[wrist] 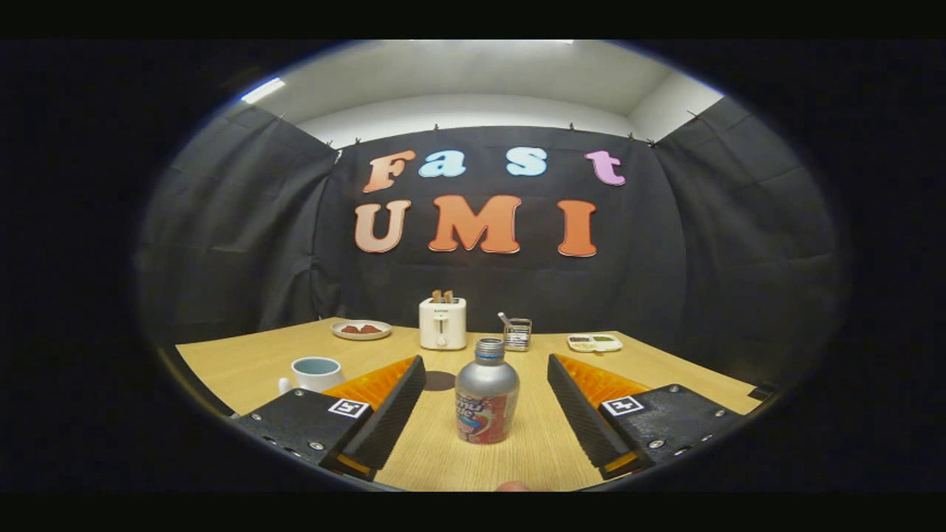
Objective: Take the bottle from table, then pour the juice into the cup, finally place the bottle on the coaster
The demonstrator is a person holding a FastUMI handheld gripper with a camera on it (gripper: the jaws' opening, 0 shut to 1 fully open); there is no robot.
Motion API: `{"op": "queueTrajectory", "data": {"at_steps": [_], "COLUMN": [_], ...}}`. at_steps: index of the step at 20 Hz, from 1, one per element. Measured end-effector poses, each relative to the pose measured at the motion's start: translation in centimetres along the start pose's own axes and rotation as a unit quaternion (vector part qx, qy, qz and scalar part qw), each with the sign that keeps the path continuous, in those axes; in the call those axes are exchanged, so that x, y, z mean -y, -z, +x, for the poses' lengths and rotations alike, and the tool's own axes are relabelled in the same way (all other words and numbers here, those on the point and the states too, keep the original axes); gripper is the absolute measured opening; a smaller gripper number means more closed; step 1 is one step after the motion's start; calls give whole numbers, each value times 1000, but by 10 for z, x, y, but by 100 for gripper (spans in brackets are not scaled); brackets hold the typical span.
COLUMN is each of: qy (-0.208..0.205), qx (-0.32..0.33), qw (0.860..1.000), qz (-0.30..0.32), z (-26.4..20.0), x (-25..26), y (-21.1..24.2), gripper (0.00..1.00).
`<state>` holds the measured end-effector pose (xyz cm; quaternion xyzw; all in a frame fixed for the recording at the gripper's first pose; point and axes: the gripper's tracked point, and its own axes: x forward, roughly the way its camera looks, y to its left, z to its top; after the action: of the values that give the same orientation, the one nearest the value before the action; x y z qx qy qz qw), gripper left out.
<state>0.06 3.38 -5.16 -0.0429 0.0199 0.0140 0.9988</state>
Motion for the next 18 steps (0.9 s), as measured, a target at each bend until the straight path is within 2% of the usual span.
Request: {"op": "queueTrajectory", "data": {"at_steps": [11,18], "qy": [16,31], "qx": [-75,-117], "qw": [997,993], "qz": [-13,13], "z": [29,49], "x": [-8,-2], "y": [74,101], "gripper": [99,96]}}
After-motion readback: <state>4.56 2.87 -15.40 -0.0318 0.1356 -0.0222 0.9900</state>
